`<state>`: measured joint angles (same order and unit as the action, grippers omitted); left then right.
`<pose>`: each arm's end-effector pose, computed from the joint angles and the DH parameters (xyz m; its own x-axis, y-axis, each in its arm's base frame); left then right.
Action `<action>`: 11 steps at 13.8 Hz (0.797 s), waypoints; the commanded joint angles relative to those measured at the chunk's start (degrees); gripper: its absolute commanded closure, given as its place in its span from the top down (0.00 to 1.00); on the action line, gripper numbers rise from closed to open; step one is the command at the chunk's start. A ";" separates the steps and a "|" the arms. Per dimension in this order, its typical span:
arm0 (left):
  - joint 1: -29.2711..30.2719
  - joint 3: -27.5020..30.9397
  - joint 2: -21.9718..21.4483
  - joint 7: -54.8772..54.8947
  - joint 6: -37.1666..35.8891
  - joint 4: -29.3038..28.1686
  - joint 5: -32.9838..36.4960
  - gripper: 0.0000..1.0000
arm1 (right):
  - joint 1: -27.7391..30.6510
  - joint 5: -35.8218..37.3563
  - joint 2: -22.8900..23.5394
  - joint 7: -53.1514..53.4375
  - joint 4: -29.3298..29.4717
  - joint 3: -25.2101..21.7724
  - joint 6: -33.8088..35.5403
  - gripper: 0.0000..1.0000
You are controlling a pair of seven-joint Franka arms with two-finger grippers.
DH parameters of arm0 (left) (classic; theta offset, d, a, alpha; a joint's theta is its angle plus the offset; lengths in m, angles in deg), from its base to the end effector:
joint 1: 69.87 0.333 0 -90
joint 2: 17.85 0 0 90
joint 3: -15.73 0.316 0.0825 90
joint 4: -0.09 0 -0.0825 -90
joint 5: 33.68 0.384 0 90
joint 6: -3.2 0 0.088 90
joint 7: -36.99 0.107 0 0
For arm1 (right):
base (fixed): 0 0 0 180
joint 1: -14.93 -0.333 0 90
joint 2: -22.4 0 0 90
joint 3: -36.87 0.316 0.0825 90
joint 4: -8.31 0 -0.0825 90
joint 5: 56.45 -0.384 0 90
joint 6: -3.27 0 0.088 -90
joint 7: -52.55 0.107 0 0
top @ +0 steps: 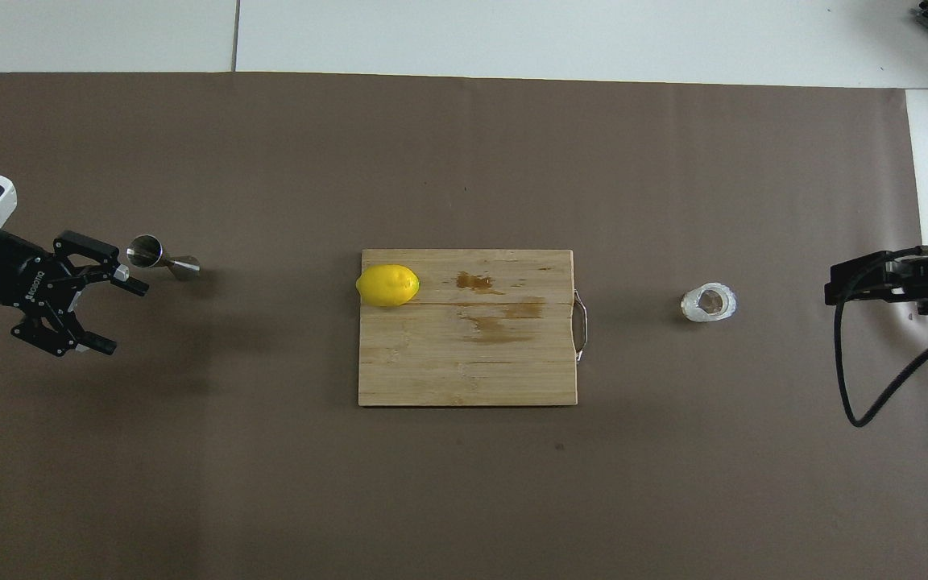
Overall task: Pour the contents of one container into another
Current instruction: 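Reach the left gripper toward the small steel cup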
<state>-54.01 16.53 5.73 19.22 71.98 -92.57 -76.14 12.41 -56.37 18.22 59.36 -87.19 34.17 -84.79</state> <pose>0.5802 0.0799 0.3871 0.5689 0.1664 -0.8054 0.7049 -0.6030 0.3734 0.5268 -0.0027 0.6159 0.9910 -0.1214 -0.0568 -0.1213 -0.9926 0.0047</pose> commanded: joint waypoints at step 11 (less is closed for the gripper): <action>2.07 -0.02 0.50 -3.67 1.17 0.90 -1.84 1.00 | 0.76 -1.66 -0.48 0.05 -0.22 0.24 0.35 1.00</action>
<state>-52.88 16.62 5.74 16.68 72.47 -92.40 -77.61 12.41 -56.37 18.22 59.36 -87.19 34.17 -84.79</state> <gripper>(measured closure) 0.000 0.000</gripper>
